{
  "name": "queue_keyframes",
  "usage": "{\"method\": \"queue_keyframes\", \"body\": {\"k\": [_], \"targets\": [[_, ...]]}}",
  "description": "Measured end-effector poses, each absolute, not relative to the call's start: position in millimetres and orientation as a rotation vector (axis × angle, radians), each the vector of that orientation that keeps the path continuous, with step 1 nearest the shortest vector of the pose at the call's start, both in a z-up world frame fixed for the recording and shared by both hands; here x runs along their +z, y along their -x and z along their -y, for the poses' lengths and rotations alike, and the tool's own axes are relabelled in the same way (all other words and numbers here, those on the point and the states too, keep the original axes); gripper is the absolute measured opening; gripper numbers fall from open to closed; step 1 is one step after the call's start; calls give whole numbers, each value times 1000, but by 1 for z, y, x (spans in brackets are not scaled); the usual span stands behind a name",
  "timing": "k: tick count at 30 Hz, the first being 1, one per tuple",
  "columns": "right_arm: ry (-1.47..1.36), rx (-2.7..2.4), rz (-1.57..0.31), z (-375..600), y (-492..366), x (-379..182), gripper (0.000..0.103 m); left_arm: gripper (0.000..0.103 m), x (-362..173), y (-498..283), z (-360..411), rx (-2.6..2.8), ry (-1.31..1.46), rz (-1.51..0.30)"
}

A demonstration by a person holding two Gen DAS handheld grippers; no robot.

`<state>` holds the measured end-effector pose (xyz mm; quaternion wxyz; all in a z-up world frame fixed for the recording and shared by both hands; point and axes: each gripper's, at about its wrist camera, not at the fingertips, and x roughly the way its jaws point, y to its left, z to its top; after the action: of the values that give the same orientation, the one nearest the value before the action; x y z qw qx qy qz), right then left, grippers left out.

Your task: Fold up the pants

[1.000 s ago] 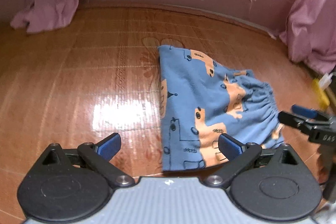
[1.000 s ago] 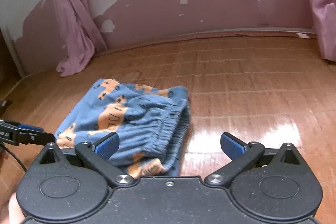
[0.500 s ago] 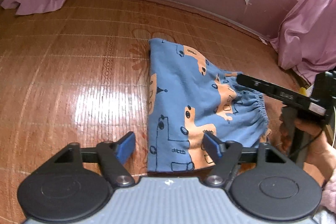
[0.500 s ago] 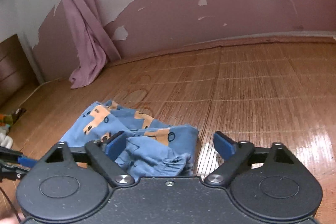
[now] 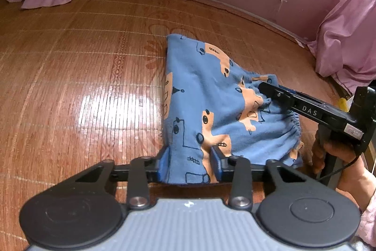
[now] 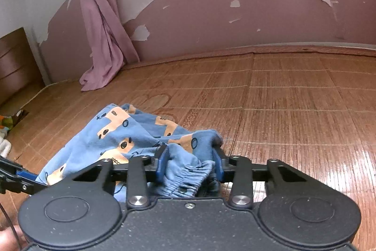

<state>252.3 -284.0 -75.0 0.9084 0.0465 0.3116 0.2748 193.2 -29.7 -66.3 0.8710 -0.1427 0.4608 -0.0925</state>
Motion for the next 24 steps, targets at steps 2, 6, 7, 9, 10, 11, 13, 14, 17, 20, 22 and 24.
{"method": "queue_keyframes", "body": {"k": [2,6,7,9,10,11,13,14,17,20,22,24], "targets": [[-108,560,-641,285,-251,-75,34,35,-64,-193,33,-175,279,-969],[-49,534,-610,277,-244,-73,27,31,-61,-192,40,-152,246,-975],[-28,527,-599,275,-241,-73,26,30,-61,-192,42,-148,237,-975],[16,515,-578,269,-235,-71,23,30,-60,-192,44,-143,220,-976],[30,510,-568,267,-233,-70,22,29,-59,-191,45,-141,217,-976],[45,504,-556,266,-231,-69,20,29,-59,-191,45,-140,215,-978],[74,491,-530,264,-226,-67,19,29,-59,-191,45,-138,213,-978],[83,488,-522,264,-225,-66,19,29,-59,-191,45,-137,214,-978],[121,483,-497,260,-220,-63,18,28,-58,-191,45,-135,207,-975],[164,481,-481,256,-216,-61,17,26,-58,-191,46,-133,199,-972],[184,476,-474,254,-214,-59,17,25,-58,-190,46,-133,197,-968],[203,471,-464,253,-211,-58,17,24,-57,-190,45,-134,198,-964]]}}
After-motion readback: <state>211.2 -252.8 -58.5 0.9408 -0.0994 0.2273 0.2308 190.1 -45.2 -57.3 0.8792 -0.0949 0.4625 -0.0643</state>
